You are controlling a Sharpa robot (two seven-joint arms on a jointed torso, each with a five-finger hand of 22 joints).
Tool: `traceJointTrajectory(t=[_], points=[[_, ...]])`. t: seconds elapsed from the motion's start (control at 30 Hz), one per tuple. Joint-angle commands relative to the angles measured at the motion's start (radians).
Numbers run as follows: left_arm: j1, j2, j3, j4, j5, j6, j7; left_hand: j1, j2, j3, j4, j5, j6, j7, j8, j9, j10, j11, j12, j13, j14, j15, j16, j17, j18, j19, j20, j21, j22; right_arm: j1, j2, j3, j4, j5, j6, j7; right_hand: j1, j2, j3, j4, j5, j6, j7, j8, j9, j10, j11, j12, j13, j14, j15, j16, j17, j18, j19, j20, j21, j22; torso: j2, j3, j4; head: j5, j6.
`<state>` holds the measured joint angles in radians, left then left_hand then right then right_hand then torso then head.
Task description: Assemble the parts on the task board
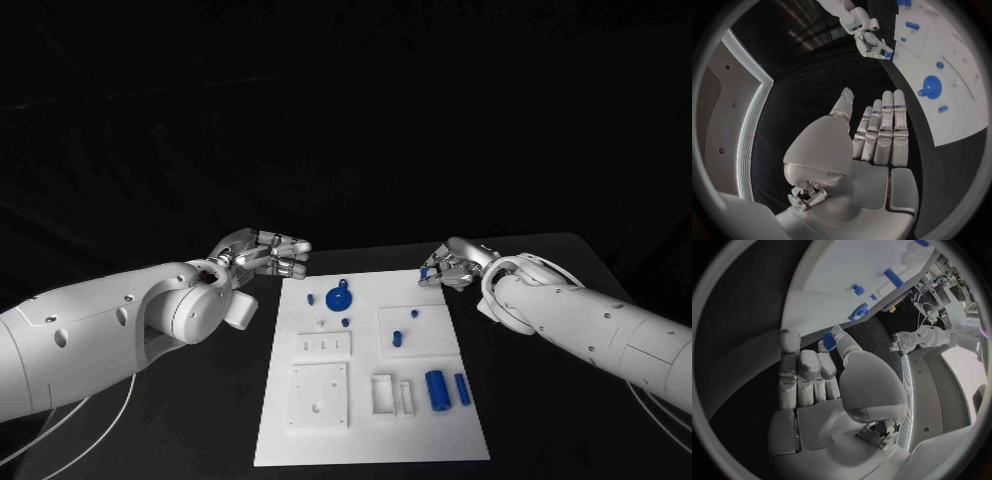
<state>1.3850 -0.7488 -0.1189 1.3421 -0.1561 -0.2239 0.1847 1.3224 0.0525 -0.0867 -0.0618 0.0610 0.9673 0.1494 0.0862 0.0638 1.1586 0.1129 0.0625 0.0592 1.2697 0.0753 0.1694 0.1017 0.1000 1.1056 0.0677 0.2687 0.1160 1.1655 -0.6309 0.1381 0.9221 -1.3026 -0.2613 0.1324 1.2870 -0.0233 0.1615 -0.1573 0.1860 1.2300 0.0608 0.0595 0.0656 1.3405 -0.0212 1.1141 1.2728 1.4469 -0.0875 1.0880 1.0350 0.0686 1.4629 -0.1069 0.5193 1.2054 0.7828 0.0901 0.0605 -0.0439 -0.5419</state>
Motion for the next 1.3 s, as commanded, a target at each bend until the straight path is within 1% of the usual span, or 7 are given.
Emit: traceJointTrajectory(t=[0.03, 0.13, 0.3, 0.47, 0.87, 1.07, 1.3], points=[[0.008, 0.012, 0.002, -0.018, -0.048, 0.039, -0.062, -0.019, -0.001, -0.010, 0.015, -0.004, 0.040, -0.016, -0.003, 0.001, 0.066, -0.022, -0.006, 0.001, 0.050, -0.029, 0.058, 0.031, -0.036, 0.036, -0.035, 0.047, 0.026, 0.007, -0.009, 0.004, 0.047, -0.027, -0.014, -0.055, 0.008, 0.003, 0.000, 0.000, 0.020, 0.009, -0.008, 0.003, 0.003, 0.004, -0.001, 0.005, 0.002, 0.000, -0.004, 0.005, 0.002, 0.001, 0.050, -0.007, 0.005, -0.001, -0.008, -0.0041, -0.0080, 0.005, 0.000], [0.016, 0.025, 0.002, -0.040, -0.086, 0.070, -0.113, -0.028, 0.007, -0.025, 0.031, -0.004, 0.073, -0.029, -0.022, 0.003, 0.137, -0.049, 0.008, 0.003, 0.069, -0.060, 0.184, 0.110, -0.060, 0.042, -0.074, 0.131, 0.083, 0.012, -0.011, 0.006, 0.090, -0.046, -0.006, -0.085, 0.008, 0.002, 0.004, -0.002, 0.025, 0.003, -0.006, 0.003, 0.002, 0.005, -0.001, 0.008, 0.004, 0.000, -0.004, 0.006, 0.004, 0.003, 0.050, -0.007, 0.009, -0.001, -0.017, -0.0075, -0.0156, 0.015, -0.005], [0.027, 0.053, 0.001, -0.066, -0.149, 0.115, -0.203, -0.051, 0.013, -0.036, 0.054, -0.004, 0.086, -0.046, -0.016, 0.006, 0.275, -0.091, -0.001, 0.006, 0.075, -0.108, 0.428, 0.277, -0.071, 0.051, -0.128, 0.319, 0.214, 0.015, -0.001, 0.007, 0.150, -0.075, 0.018, -0.136, 0.003, -0.001, 0.014, -0.003, 0.025, -0.005, -0.004, 0.003, 0.002, 0.004, 0.001, 0.008, 0.006, 0.000, -0.003, 0.004, 0.006, 0.005, 0.049, -0.006, 0.013, -0.003, -0.030, -0.0109, -0.0192, 0.028, -0.012], [0.032, 0.087, -0.001, -0.088, -0.174, 0.128, -0.278, -0.049, -0.001, -0.028, 0.055, -0.002, 0.026, -0.041, -0.023, 0.000, 0.344, -0.109, 0.047, 0.042, 0.078, -0.140, 0.675, 0.430, -0.049, -0.014, -0.154, 0.565, 0.404, 0.013, 0.015, 0.005, 0.218, -0.110, 0.026, -0.198, -0.003, -0.007, 0.030, 0.001, 0.054, -0.010, -0.001, 0.003, 0.002, 0.003, 0.001, 0.006, 0.006, 0.001, -0.003, 0.002, 0.007, 0.007, 0.049, -0.005, 0.012, -0.008, -0.043, -0.0162, -0.0210, 0.046, -0.025], [0.033, 0.137, -0.021, -0.104, -0.239, 0.133, -0.391, -0.119, -0.004, -0.033, 0.087, -0.002, 0.130, -0.066, -0.021, 0.011, 0.342, -0.122, 0.080, 0.072, 0.083, -0.147, 0.711, 0.442, -0.044, -0.039, -0.159, 0.616, 0.456, 0.006, 0.064, -0.018, 0.303, -0.160, 0.025, -0.322, -0.009, -0.036, 0.090, 0.030, 0.044, -0.014, -0.001, 0.003, 0.002, 0.002, 0.002, 0.004, 0.006, 0.002, -0.002, -0.001, 0.009, 0.008, 0.048, -0.004, 0.014, -0.018, -0.057, -0.0246, -0.0302, 0.055, -0.032], [0.033, 0.157, -0.029, -0.107, -0.275, 0.137, -0.448, -0.142, -0.002, -0.032, 0.098, 0.037, 0.149, -0.072, -0.019, 0.028, 0.337, -0.121, 0.074, 0.072, 0.080, -0.146, 0.704, 0.436, -0.045, -0.043, -0.158, 0.613, 0.458, 0.002, 0.083, -0.031, 0.325, -0.176, 0.020, -0.350, -0.004, -0.036, 0.104, 0.030, 0.033, -0.020, 0.002, 0.003, 0.002, 0.002, 0.003, 0.005, 0.006, 0.002, 0.000, -0.001, 0.010, 0.008, 0.048, -0.002, 0.015, -0.020, -0.060, -0.0258, -0.0322, 0.062, -0.038], [0.033, 0.171, -0.032, -0.105, -0.322, 0.141, -0.513, -0.209, -0.059, 0.003, 0.175, -0.005, 0.133, -0.070, -0.020, 0.055, 0.331, -0.117, 0.073, 0.083, 0.080, -0.143, 0.703, 0.432, -0.043, -0.044, -0.155, 0.607, 0.466, -0.001, 0.095, -0.039, 0.344, -0.183, 0.018, -0.362, -0.006, -0.040, 0.114, 0.032, 0.030, -0.020, 0.002, 0.003, 0.002, 0.002, 0.004, 0.005, 0.006, 0.002, 0.000, -0.001, 0.010, 0.008, 0.048, -0.002, 0.017, -0.021, -0.059, -0.0249, -0.0340, 0.065, -0.040]])
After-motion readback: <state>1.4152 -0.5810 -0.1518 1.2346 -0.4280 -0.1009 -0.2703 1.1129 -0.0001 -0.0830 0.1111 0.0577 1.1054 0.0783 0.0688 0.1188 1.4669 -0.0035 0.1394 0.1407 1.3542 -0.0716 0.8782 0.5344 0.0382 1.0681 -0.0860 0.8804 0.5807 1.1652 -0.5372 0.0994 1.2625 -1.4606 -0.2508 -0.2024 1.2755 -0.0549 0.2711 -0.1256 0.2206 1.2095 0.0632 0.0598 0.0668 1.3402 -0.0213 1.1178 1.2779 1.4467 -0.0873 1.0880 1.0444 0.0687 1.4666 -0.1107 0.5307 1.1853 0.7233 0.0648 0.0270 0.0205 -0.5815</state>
